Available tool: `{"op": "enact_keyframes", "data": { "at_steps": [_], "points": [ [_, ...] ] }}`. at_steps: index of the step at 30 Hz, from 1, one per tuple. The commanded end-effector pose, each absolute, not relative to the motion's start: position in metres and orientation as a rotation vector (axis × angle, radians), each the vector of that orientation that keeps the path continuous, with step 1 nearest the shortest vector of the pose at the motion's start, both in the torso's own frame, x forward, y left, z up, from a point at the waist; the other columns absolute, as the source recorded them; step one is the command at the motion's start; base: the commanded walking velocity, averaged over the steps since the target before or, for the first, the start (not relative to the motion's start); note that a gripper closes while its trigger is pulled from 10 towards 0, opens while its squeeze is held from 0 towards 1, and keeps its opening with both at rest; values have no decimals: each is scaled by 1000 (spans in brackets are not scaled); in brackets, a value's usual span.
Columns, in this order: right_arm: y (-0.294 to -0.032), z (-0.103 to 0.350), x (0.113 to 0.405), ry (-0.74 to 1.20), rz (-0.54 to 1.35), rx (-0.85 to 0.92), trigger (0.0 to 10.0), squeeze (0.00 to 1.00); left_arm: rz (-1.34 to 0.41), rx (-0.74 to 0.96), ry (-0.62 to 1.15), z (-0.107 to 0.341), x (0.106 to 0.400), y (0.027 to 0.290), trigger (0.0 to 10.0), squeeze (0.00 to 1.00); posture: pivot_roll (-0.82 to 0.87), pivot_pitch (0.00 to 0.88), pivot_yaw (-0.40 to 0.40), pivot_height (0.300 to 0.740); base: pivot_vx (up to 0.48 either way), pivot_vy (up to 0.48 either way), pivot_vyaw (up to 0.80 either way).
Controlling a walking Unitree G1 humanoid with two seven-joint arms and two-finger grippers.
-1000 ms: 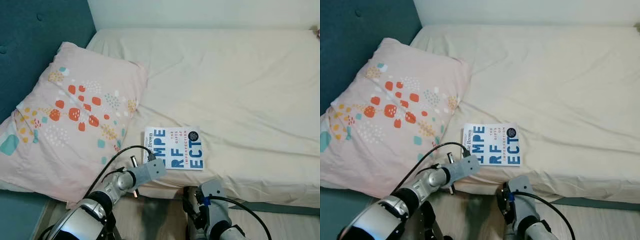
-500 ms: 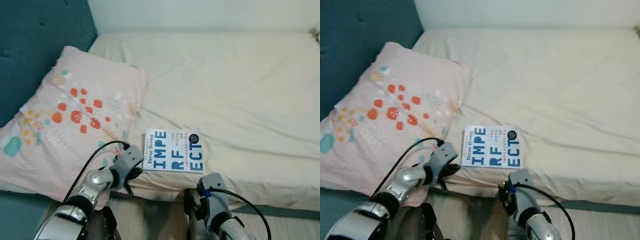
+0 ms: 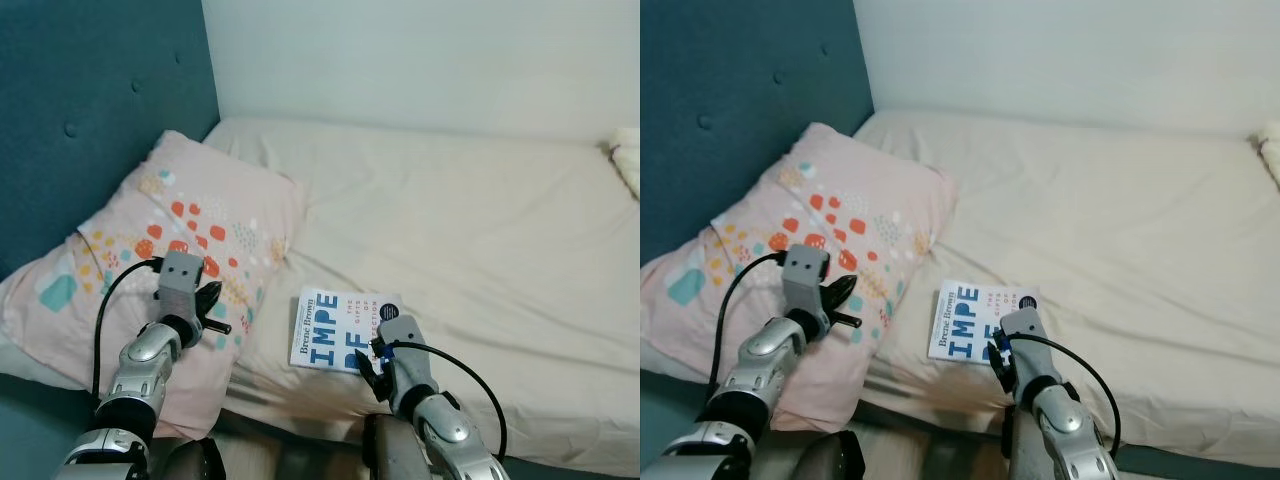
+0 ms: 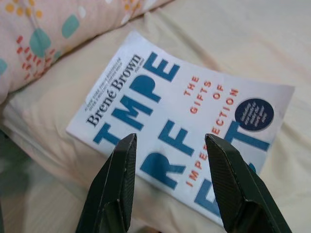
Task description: Clean up the room
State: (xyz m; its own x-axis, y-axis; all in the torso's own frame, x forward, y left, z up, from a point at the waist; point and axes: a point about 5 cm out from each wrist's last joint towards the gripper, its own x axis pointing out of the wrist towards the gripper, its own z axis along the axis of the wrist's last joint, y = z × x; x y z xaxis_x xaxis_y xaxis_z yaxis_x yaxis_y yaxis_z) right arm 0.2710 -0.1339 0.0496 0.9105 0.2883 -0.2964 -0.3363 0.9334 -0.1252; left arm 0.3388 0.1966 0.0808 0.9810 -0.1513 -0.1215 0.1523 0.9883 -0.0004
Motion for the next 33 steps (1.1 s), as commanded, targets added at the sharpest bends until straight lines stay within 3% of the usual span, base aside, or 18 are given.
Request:
{"op": "enact_keyframes", "data": {
  "at_steps": [1,13,20,33],
  "points": [
    [-137,46,272,281,297,-168,10000,0,-91,-35,156,73,334,195,10000,0,17,5,-29,556,0,0,0],
    [-141,35,272,299,168,-87,10000,0,-105,-20,162,66,322,167,10000,0,17,0,-29,571,0,0,0],
    [-148,36,271,259,70,-53,10000,0,-121,90,136,68,321,154,10000,0,14,0,-42,601,0,0,0],
    [-147,39,278,232,59,-43,10000,0,-189,90,137,67,316,137,10000,0,12,0,-47,646,0,0,0]
  ]
}}
